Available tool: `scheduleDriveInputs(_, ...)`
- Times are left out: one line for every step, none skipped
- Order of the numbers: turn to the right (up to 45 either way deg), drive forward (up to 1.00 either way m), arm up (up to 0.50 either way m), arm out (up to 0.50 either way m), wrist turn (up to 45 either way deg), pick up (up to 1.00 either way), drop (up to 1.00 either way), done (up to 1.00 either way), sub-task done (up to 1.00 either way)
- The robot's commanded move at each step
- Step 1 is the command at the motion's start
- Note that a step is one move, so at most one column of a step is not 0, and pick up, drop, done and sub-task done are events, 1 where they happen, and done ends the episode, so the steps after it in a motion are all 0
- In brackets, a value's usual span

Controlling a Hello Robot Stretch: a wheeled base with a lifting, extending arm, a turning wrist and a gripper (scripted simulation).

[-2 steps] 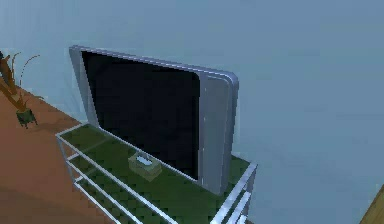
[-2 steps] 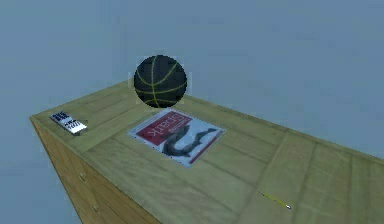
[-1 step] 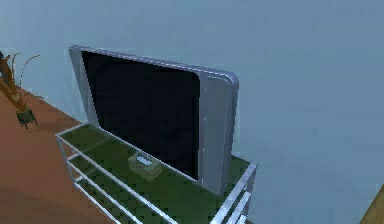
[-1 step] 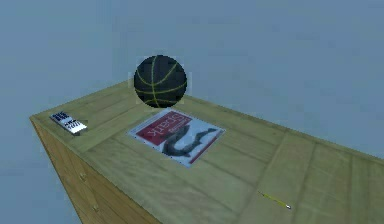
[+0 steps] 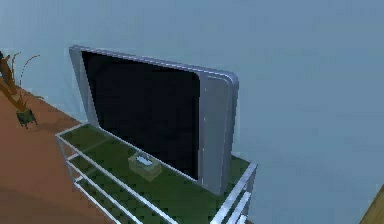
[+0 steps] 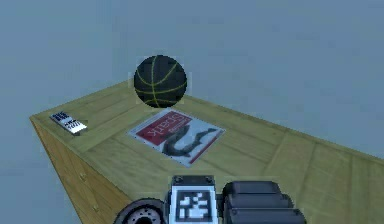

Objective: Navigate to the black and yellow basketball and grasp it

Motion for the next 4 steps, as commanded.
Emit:
scheduleDriveInputs(0.0,0.0,0.0,0.5,0.0,0.0,0.0,0.0,0.0)
scheduleDriveInputs(0.0,0.0,0.0,0.0,45.0,0.0,0.0,0.0,0.0)
scheduleDriveInputs(0.0,0.0,0.0,0.0,45.0,0.0,0.0,0.0,0.0)
scheduleDriveInputs(0.0,0.0,0.0,0.0,45.0,0.0,0.0,0.0,0.0)
